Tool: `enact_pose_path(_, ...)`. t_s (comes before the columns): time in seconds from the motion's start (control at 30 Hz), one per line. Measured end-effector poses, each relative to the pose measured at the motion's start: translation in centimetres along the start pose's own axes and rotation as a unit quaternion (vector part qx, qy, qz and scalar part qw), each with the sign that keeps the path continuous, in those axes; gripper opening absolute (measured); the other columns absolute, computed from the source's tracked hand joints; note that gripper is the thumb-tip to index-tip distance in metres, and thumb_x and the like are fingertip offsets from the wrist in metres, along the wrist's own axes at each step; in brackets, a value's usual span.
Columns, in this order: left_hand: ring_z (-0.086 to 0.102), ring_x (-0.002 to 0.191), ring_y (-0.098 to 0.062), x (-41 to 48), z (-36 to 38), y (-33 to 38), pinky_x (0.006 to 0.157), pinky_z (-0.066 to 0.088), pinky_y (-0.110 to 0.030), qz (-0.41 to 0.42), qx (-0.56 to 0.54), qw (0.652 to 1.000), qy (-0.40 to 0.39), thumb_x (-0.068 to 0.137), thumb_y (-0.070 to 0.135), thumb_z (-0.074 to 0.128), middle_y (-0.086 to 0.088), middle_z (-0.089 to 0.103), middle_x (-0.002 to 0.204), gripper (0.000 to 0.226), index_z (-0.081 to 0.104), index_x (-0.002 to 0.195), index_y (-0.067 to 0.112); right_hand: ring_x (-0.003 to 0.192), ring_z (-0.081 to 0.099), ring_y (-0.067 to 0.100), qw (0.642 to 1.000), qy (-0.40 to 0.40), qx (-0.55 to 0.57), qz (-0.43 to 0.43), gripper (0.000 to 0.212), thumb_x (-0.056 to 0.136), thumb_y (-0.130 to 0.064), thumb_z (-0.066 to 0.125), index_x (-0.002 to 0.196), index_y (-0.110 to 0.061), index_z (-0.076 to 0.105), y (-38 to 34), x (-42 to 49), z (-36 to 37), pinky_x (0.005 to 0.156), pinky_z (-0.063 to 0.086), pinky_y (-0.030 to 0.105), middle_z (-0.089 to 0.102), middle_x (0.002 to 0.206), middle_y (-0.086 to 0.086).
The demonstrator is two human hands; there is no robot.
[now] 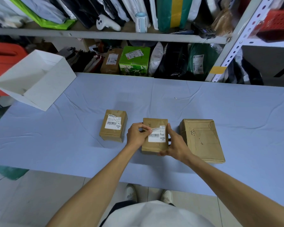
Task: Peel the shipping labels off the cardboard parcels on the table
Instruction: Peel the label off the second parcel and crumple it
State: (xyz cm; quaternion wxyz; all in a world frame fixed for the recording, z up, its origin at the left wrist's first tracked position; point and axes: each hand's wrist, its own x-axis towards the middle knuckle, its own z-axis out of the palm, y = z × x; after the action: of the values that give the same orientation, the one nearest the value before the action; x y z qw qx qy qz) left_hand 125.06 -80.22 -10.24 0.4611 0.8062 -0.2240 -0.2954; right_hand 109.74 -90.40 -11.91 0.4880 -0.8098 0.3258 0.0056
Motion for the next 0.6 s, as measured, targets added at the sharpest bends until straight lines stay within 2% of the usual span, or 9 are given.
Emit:
enact_pose_path(0.07, 0.067, 0.093, -0.021, -0.09, -0.09, 0.01, 0.087, 0.054, -0.047, -0.001, -0.009, 1.000, -0.005, 0.073, 0.020, 0.081, 0.012, 0.064, 0.095, 0.017, 0.070, 0.065, 0.029, 0.112, 0.050, 0.012, 1.000, -0.003, -0.004, 0.004, 0.140, 0.058, -0.019, 0.092, 0.152, -0.025, -0.012, -0.08, 0.10, 0.00, 0.089, 0.051, 0.025, 0.045, 0.130, -0.008)
enact_pose_path(0.3, 0.066, 0.093, -0.021, -0.38, -0.05, 0.31, 0.087, 0.054, -0.047, -0.003, -0.010, 1.000, 0.001, 0.073, 0.021, 0.081, 0.009, 0.065, 0.099, 0.018, 0.069, 0.064, 0.030, 0.109, 0.050, 0.009, 1.000, 0.002, -0.005, 0.004, 0.140, 0.058, -0.017, 0.091, 0.151, -0.026, -0.013, -0.20, -0.03, 0.06, 0.081, 0.047, 0.015, 0.047, 0.131, -0.004)
enact_pose_path(0.53, 0.067, 0.092, -0.021, -0.57, -0.18, 0.45, 0.087, 0.054, -0.048, -0.010, -0.024, 1.000, -0.013, 0.072, 0.020, 0.082, 0.023, 0.060, 0.090, 0.020, 0.069, 0.061, 0.031, 0.114, 0.051, 0.015, 1.000, 0.003, -0.014, -0.002, 0.141, 0.060, -0.015, 0.091, 0.151, -0.021, -0.016, -0.52, -0.24, 0.09, 0.092, 0.050, 0.025, 0.047, 0.134, 0.000)
enact_pose_path(0.6, 0.067, 0.092, -0.021, -0.64, -0.23, 0.55, 0.088, 0.053, -0.047, -0.013, -0.023, 1.000, -0.012, 0.072, 0.021, 0.082, 0.023, 0.060, 0.091, 0.019, 0.069, 0.061, 0.031, 0.115, 0.050, 0.014, 1.000, 0.002, -0.013, -0.001, 0.139, 0.061, -0.015, 0.090, 0.151, -0.022, -0.015, -0.57, -0.27, 0.09, 0.090, 0.049, 0.021, 0.046, 0.132, -0.003)
